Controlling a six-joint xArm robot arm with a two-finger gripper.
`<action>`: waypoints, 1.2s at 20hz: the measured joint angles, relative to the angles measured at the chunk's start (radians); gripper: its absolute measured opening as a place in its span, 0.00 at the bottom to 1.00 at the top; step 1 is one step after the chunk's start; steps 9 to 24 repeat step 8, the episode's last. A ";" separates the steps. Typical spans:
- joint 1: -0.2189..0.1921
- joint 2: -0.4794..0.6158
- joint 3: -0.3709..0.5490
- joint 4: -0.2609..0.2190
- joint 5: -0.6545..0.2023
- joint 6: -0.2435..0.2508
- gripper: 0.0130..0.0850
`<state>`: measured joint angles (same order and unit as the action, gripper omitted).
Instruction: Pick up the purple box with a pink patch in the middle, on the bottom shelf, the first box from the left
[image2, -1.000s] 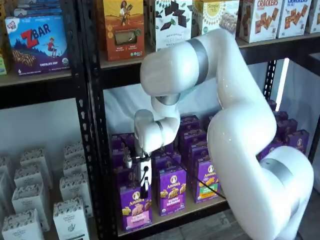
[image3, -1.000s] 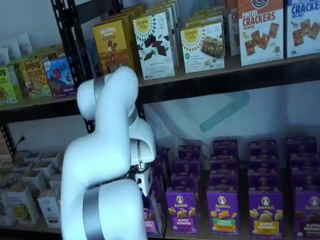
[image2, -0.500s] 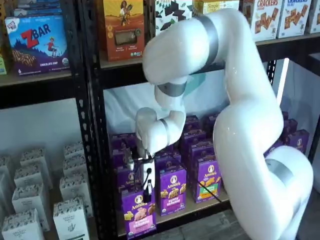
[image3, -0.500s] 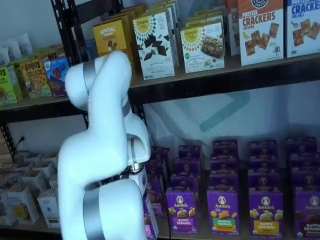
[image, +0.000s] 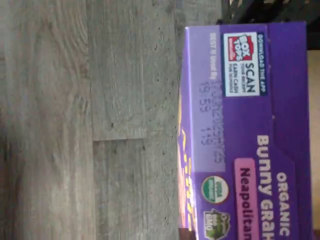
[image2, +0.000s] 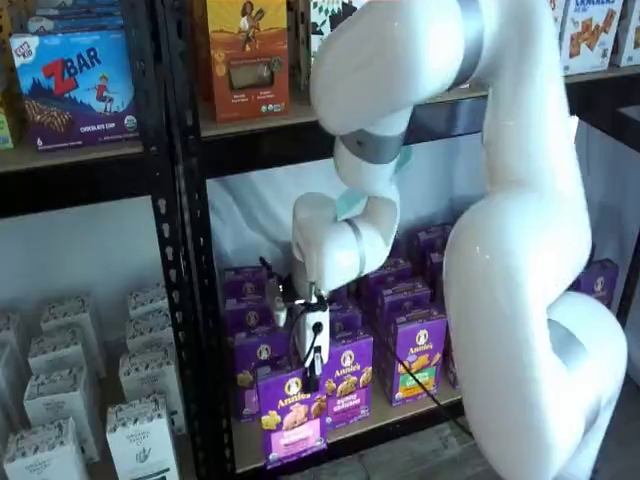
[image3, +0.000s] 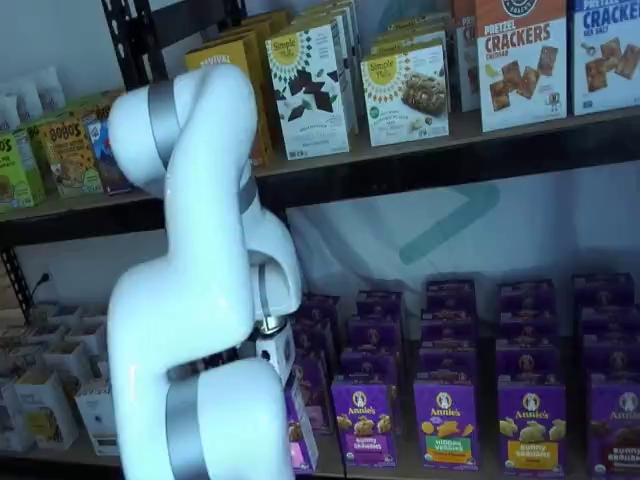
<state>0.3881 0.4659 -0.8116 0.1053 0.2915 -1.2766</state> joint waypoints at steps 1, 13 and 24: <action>-0.005 -0.025 0.021 -0.001 0.002 -0.004 0.28; -0.037 -0.163 0.131 -0.030 0.028 -0.007 0.28; -0.037 -0.163 0.131 -0.030 0.028 -0.007 0.28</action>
